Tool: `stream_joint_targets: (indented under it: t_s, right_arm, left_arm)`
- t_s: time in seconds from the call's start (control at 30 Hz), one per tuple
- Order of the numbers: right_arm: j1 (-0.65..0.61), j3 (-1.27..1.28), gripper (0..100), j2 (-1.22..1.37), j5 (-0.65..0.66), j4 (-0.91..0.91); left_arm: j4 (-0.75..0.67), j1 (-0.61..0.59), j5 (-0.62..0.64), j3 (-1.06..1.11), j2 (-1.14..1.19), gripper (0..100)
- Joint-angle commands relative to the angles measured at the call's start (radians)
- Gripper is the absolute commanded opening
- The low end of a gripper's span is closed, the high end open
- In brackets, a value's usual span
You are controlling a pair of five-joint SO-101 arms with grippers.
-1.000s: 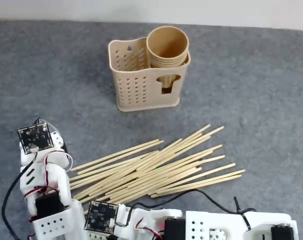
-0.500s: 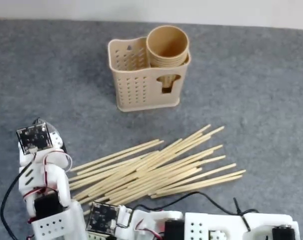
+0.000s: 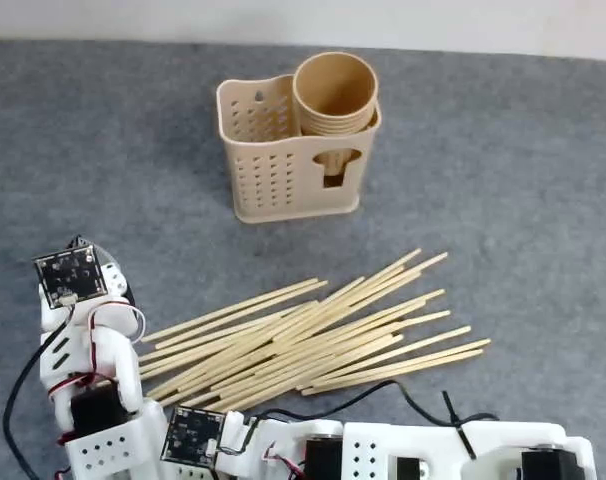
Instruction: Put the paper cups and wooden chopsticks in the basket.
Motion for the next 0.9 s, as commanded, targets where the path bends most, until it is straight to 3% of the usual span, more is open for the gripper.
stream_joint_targets:
  t_s: [0.0,0.1,0.3,0.7,0.87]
  right_arm:
    - [-0.058,-0.058,20.5,0.004,-0.021,0.015]
    - [-0.059,-0.054,19.8,0.005,-0.018,-0.012]
    - [-0.056,-0.019,7.9,0.005,-0.002,-0.047]
    - [-0.054,0.001,0.6,-0.005,0.092,-0.039]
    - [-0.016,-0.001,0.6,-0.005,0.112,0.054]
  left_arm:
    - [-0.023,-0.002,0.012,-0.007,-0.012,0]
    - [-0.023,-0.002,0.012,-0.007,-0.012,0]
    - [-0.023,-0.002,0.012,-0.007,-0.012,0]
    - [-0.023,-0.002,0.012,-0.007,-0.012,0]
    - [-0.023,-0.004,0.012,-0.007,-0.012,0]
